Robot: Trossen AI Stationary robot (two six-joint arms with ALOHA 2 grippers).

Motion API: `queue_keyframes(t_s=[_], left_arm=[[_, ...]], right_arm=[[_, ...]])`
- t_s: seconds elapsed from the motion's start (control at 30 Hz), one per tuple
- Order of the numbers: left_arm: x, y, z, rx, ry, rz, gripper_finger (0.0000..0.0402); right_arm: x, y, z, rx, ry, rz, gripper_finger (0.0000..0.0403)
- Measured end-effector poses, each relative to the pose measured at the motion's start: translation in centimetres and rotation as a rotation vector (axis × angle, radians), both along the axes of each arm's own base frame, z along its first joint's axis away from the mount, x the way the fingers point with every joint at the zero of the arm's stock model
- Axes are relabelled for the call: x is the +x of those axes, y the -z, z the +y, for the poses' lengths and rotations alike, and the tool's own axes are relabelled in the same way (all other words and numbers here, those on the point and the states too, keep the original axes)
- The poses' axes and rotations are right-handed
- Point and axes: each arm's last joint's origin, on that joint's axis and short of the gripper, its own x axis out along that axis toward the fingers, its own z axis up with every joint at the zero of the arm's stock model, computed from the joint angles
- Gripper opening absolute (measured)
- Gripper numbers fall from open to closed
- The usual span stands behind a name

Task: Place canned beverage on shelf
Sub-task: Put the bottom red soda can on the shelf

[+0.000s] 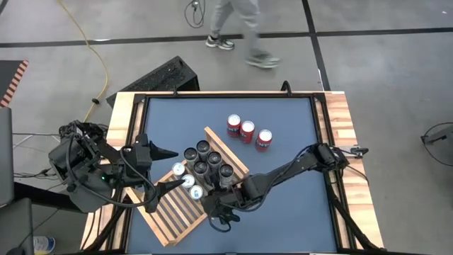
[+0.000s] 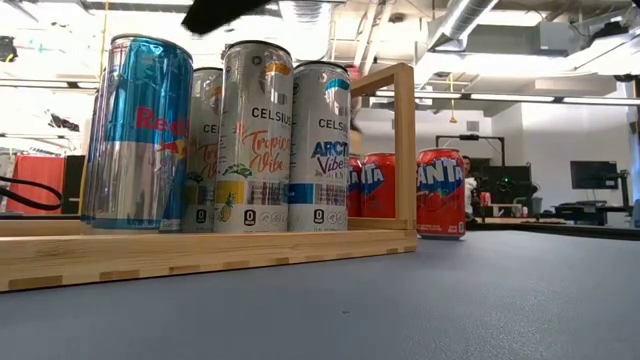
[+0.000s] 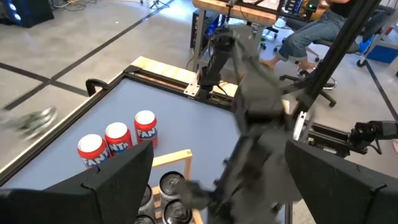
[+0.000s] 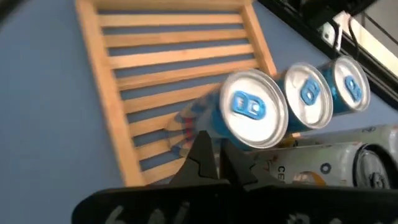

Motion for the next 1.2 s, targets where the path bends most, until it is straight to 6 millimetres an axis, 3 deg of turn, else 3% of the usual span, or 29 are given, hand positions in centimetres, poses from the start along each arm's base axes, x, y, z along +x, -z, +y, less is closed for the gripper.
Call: queue_keyframes(t_s=[0.13,0.23,0.37,0.5,0.67,0.87,1.03,1.2], left_arm=[[0.0,0.0,0.0,0.006,0.002,0.002,0.0352],[0.0,0.0,0.0,0.0,-0.001,-0.001,0.0352],[0.0,-0.1,0.0,-0.013,-0.004,-0.008,0.0352],[0.0,-0.1,0.0,-0.021,-0.007,-0.013,0.0352],[0.1,-0.1,0.0,-0.025,-0.007,-0.015,0.0352],[0.1,-0.2,-0.1,-0.043,-0.009,-0.022,0.0352],[-0.2,-0.4,-0.4,-0.025,-0.029,-0.053,0.0352],[0.1,-0.4,0.0,-0.001,-0.041,-0.048,0.0352]], right_arm=[[-2.1,-5.6,0.1,-0.033,-0.051,0.008,0.0],[-4.1,-10.3,-1.7,-0.042,-0.036,0.017,0.0],[-7.0,-14.6,-6.8,0.008,0.157,-0.026,0.0003],[-10.4,-16.5,-13.1,0.057,0.394,0.041,0.0038],[-13.1,-16.7,-19.1,0.089,0.632,0.186,0.0131],[-15.5,-15.2,-22.9,0.18,0.697,0.236,0.024],[-18.2,-11.3,-25.1,0.244,0.76,0.239,0.0259],[-19.7,-7.0,-24.9,0.368,0.722,0.155,0.026]])
